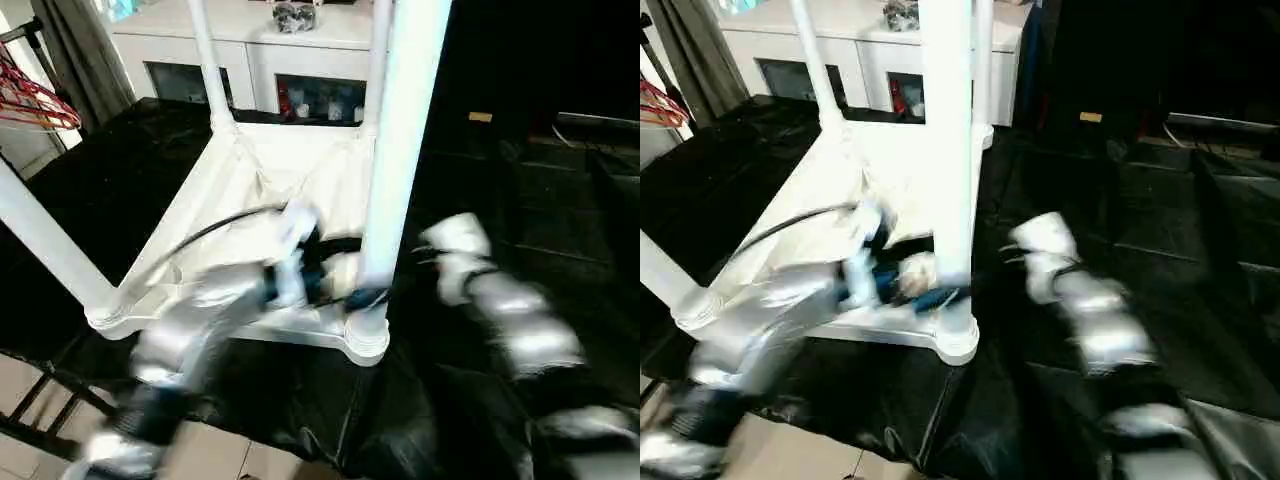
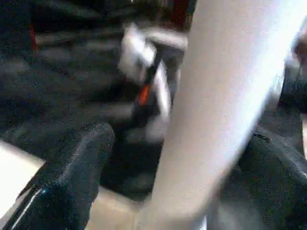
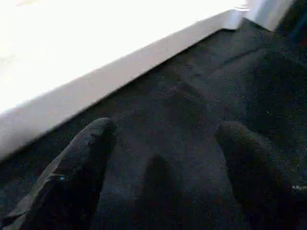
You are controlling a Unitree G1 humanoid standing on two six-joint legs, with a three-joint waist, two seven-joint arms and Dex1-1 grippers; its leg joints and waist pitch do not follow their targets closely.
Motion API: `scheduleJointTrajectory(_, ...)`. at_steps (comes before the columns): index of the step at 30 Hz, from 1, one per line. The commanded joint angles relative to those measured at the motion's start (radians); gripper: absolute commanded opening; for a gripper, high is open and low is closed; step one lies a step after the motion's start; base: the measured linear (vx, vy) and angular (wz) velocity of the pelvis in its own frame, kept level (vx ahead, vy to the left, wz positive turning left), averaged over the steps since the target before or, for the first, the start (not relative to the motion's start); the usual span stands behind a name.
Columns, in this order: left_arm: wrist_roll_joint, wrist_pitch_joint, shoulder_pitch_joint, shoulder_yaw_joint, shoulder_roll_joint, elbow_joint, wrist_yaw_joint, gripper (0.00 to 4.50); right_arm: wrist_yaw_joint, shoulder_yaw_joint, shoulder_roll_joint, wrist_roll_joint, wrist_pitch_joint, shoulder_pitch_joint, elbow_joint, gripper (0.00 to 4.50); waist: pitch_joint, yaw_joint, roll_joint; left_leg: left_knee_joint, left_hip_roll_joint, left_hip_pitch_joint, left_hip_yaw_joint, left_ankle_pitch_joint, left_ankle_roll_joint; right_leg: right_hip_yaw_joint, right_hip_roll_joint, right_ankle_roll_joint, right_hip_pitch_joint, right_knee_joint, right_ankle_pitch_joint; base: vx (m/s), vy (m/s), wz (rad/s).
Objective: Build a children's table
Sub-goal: Rotate table base
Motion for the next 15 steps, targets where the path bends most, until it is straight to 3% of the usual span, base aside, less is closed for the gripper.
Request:
scheduleJointTrajectory(1,0.037,-0.027,0.0,-0.009,0.036,0.029,-0.057,4.31,0.072,0.011,-0.033,0.019,0.025,0.017,-0.065,3.77,-0.06,0.008,-0.009,-0.072,0.024,0.001,-0.006,-0.253,0.035,0.042,-0.052,-0.154,0.056,-0.088,-0.34,0.0,0.0,0.0)
scheduleJointTrajectory(4,0.079,-0.068,-0.019,-0.039,0.074,0.083,-0.107,4.12,0.17,0.028,-0.098,0.041,0.052,0.051,-0.136,3.77,-0.059,0.011,-0.009,-0.07,0.026,0.003,-0.005,-0.249,0.038,0.043,-0.054,-0.178,0.054,-0.086,-0.324,0.0,0.0,0.0)
scheduleJointTrajectory(7,0.125,-0.116,-0.047,-0.062,0.095,0.144,-0.141,3.8,0.246,0.039,-0.154,0.054,0.064,0.081,-0.2,3.77,-0.06,0.023,-0.009,-0.069,0.026,0.005,-0.003,-0.243,0.055,0.045,-0.052,-0.168,0.054,-0.088,-0.317,0.0,0.0,0.0)
scheduleJointTrajectory(9,0.177,-0.16,-0.08,-0.092,0.105,0.212,-0.164,3.68,0.299,0.043,-0.216,0.059,0.129,0.107,-0.263,3.77,-0.061,0.028,-0.012,-0.069,0.025,0.004,-0.005,-0.227,0.054,0.044,-0.052,-0.165,0.057,-0.087,-0.318,0.0,0.0,0.0)
scheduleJointTrajectory(11,0.187,-0.173,-0.086,-0.099,0.108,0.227,-0.172,3.56,0.314,0.044,-0.231,0.06,0.141,0.115,-0.278,3.77,-0.062,0.034,-0.014,-0.067,0.027,0.001,-0.004,-0.216,0.053,0.045,-0.057,-0.172,0.058,-0.086,-0.314,0.0,0.0,0.0)
scheduleJointTrajectory(15,0.245,-0.225,-0.109,-0.133,0.114,0.303,-0.196,3.3,0.425,0.026,-0.296,0.14,0.21,0.166,-0.398,3.77,-0.062,0.044,-0.012,-0.066,0.03,0.001,-0.005,-0.21,0.063,0.045,-0.057,-0.166,0.059,-0.088,-0.312,0.0,0.0,0.0)
